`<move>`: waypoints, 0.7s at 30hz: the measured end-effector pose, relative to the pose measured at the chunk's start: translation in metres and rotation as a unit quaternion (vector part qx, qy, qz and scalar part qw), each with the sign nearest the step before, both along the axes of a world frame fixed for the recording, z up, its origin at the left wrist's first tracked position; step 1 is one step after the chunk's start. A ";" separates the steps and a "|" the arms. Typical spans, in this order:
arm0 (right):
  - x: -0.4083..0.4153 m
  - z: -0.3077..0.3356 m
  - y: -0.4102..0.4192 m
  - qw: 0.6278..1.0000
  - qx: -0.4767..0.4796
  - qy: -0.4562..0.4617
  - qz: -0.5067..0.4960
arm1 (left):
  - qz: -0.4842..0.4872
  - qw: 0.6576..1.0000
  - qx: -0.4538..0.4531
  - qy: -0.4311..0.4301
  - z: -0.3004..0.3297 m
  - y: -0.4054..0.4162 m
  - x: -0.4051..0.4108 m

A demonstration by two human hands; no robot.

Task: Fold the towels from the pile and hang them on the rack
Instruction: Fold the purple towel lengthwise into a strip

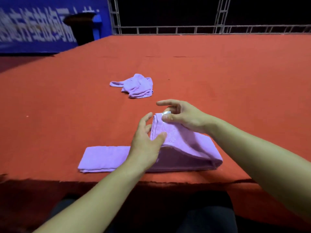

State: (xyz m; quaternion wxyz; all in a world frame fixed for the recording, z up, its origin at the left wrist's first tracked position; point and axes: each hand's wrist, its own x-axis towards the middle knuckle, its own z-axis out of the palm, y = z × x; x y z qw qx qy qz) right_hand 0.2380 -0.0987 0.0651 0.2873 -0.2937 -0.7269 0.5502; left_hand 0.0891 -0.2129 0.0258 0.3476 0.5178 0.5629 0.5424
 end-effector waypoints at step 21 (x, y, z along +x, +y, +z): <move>-0.240 -0.066 -0.020 0.980 0.090 -0.149 0.097 | 0.163 0.967 -0.137 0.137 -0.047 -0.058 -0.201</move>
